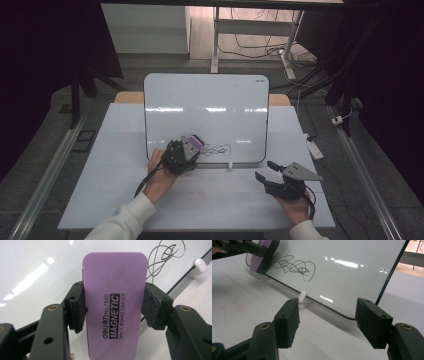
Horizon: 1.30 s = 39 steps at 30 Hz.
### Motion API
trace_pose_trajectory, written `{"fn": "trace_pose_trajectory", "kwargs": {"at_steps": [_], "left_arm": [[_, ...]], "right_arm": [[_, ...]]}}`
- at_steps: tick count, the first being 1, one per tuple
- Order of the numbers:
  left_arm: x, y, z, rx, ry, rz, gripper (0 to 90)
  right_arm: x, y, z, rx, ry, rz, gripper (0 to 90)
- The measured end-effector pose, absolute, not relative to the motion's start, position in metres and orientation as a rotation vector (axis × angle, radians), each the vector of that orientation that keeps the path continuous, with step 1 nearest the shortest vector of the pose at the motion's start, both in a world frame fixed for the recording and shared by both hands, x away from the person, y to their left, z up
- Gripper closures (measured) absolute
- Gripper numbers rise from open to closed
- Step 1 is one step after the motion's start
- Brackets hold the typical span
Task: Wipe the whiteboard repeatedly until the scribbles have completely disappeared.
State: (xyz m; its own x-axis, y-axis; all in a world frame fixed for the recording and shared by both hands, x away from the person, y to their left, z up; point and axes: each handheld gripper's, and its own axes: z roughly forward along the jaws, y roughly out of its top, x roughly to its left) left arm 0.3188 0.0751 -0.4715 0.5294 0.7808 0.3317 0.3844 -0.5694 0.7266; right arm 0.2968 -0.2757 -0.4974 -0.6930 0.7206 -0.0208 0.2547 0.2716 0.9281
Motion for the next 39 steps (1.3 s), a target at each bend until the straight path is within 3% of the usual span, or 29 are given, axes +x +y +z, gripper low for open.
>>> {"fn": "trace_pose_trajectory", "kwargs": {"at_steps": [6,22,32,39], "left_arm": [[0.324,0.065,-0.476,2.191,0.931,0.851,41.6],[0.337,-0.014,-0.484,2.239,0.749,0.686,41.6],[0.345,-0.007,-0.474,2.197,0.782,0.658,41.7],[0.342,-0.035,-0.485,2.246,0.707,0.581,41.7]], "right_arm": [[0.296,-0.274,-0.497,0.873,2.106,1.409,35.3],[0.296,-0.275,-0.495,0.87,2.091,1.418,35.4],[0.297,-0.285,-0.494,0.913,2.041,1.414,35.5],[0.297,-0.288,-0.492,0.931,2.005,1.403,35.5]]}}
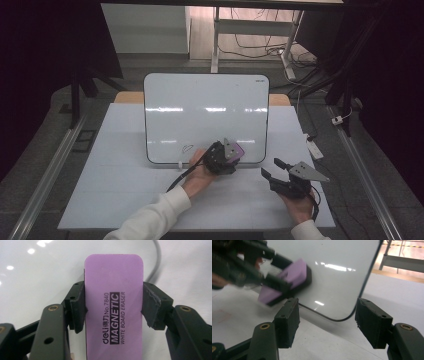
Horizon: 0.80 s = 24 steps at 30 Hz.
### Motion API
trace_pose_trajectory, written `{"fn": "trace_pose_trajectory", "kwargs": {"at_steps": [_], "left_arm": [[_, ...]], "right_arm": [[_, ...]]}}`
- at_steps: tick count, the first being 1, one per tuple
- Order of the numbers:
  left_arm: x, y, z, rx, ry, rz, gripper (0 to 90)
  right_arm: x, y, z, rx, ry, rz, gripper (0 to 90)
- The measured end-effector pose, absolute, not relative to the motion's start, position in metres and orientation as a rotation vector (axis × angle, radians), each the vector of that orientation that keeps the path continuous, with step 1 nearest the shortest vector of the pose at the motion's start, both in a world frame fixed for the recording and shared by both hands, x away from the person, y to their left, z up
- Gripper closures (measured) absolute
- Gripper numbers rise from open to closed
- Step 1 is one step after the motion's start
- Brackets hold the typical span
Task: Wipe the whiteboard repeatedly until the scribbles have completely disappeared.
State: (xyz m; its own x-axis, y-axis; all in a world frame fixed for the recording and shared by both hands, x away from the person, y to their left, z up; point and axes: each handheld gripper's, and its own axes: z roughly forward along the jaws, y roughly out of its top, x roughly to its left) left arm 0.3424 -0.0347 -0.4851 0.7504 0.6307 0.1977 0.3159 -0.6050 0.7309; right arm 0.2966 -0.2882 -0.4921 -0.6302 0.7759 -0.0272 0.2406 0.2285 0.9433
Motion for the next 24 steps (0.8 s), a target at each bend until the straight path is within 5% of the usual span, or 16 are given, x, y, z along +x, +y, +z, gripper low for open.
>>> {"fn": "trace_pose_trajectory", "kwargs": {"at_steps": [5,14,24], "left_arm": [[0.34,-0.04,-0.487,2.264,0.678,0.565,41.7],[0.355,0.018,-0.458,2.128,0.853,0.665,41.7],[0.349,-0.028,-0.48,2.22,0.725,0.543,41.7]], "right_arm": [[0.298,-0.294,-0.492,0.964,1.976,1.4,35.5],[0.297,-0.297,-0.492,0.991,1.947,1.416,35.5],[0.298,-0.299,-0.491,0.992,1.935,1.416,35.5]]}}
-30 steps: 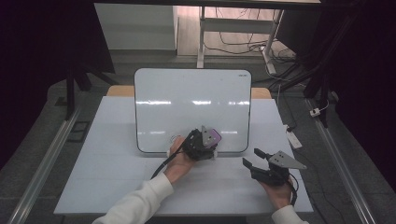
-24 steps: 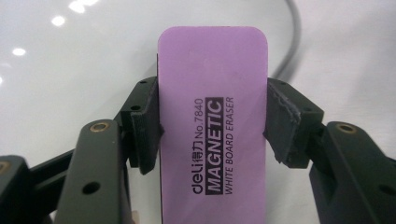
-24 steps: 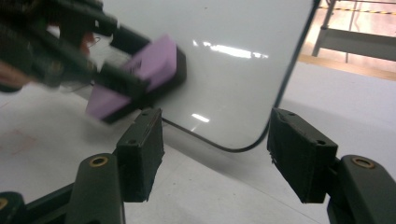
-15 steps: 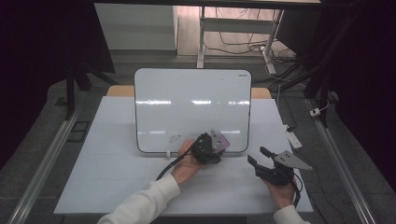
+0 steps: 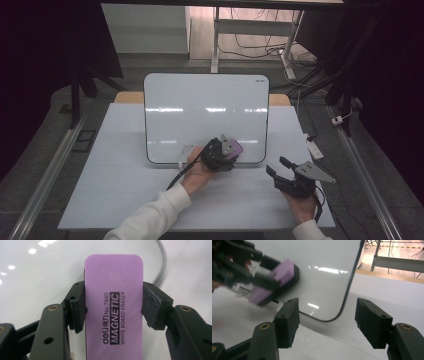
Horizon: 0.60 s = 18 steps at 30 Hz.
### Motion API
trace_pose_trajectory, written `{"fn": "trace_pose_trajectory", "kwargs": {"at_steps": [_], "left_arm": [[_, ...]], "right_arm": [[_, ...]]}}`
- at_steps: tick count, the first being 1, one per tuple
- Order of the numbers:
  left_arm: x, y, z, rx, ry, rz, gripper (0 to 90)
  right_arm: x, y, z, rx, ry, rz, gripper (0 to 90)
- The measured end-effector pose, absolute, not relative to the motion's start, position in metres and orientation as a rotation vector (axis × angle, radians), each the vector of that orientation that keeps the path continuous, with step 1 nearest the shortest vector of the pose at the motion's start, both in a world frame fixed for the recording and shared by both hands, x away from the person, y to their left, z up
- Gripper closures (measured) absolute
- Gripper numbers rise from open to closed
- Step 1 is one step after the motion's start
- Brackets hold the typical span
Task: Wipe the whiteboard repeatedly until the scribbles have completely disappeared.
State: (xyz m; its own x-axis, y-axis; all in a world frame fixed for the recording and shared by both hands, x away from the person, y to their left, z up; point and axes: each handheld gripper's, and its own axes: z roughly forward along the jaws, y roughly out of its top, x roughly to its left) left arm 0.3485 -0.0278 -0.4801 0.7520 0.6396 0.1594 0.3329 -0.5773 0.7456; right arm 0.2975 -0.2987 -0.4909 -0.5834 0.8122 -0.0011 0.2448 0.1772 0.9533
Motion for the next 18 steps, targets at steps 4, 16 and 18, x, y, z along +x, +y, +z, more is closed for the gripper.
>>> {"fn": "trace_pose_trajectory", "kwargs": {"at_steps": [4,16,18], "left_arm": [[0.347,-0.036,-0.487,2.25,0.702,0.457,41.7],[0.353,0.011,-0.466,2.175,0.84,0.57,41.7],[0.353,0.012,-0.467,2.171,0.838,0.545,41.7]], "right_arm": [[0.297,-0.3,-0.491,0.994,1.924,1.418,35.5],[0.296,-0.3,-0.49,0.999,1.91,1.422,35.5],[0.297,-0.3,-0.49,0.999,1.915,1.423,35.5]]}}
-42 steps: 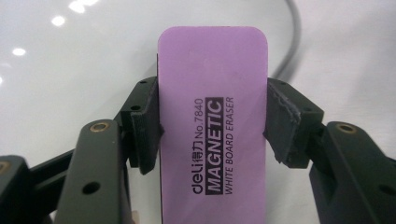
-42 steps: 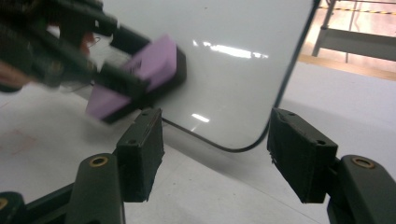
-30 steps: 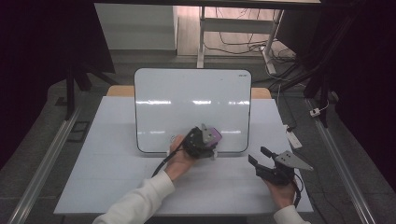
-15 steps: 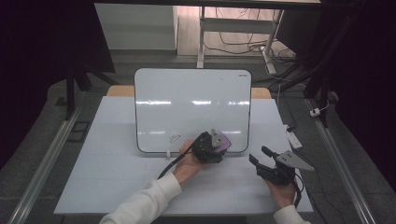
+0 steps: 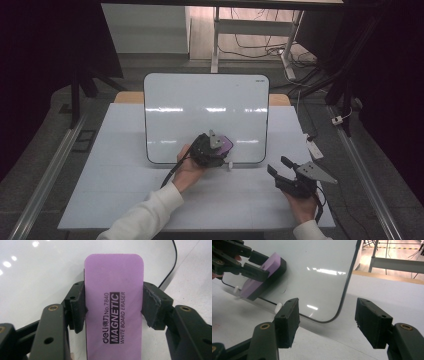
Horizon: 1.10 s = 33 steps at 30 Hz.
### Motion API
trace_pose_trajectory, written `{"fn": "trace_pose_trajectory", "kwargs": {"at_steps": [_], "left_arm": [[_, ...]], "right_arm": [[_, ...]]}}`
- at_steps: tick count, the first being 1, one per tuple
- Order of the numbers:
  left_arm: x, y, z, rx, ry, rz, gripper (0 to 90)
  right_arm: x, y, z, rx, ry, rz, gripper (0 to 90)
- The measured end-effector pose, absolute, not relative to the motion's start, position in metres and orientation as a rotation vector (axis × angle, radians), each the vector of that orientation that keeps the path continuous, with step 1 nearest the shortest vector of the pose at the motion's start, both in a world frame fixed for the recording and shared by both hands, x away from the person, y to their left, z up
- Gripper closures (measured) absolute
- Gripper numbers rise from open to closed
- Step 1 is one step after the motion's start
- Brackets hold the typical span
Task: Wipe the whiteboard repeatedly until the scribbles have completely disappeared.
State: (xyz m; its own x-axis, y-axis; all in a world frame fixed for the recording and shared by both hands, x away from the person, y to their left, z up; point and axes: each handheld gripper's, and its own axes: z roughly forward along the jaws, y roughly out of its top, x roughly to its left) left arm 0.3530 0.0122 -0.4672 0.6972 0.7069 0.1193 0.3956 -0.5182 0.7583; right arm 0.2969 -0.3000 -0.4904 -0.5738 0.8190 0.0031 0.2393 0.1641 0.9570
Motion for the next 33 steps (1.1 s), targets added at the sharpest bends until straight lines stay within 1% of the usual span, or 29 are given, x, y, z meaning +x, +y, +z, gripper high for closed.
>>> {"fn": "trace_pose_trajectory", "kwargs": {"at_steps": [6,9,12,14,17,23,29,33], "left_arm": [[0.351,-0.015,-0.48,2.221,0.76,0.467,41.7],[0.35,-0.026,-0.485,2.25,0.727,0.407,41.7],[0.348,-0.031,-0.488,2.276,0.708,0.397,41.7],[0.347,-0.028,-0.489,2.282,0.713,0.365,41.7],[0.347,-0.019,-0.489,2.289,0.734,0.359,41.7],[0.349,0.006,-0.477,2.248,0.808,0.435,41.7],[0.355,0.046,-0.459,2.174,0.903,0.515,41.7],[0.354,0.074,-0.455,2.143,0.966,0.551,41.6]], "right_arm": [[0.297,-0.3,-0.49,1.001,1.91,1.419,35.5],[0.297,-0.301,-0.49,1.0,1.905,1.424,35.5],[0.297,-0.302,-0.49,1.004,1.902,1.425,35.5],[0.297,-0.302,-0.49,1.005,1.9,1.425,35.5],[0.296,-0.302,-0.489,1.005,1.897,1.426,35.5],[0.296,-0.302,-0.489,1.003,1.892,1.424,35.5],[0.296,-0.301,-0.489,1.005,1.894,1.424,35.5],[0.297,-0.301,-0.489,1.006,1.896,1.425,35.5]]}}
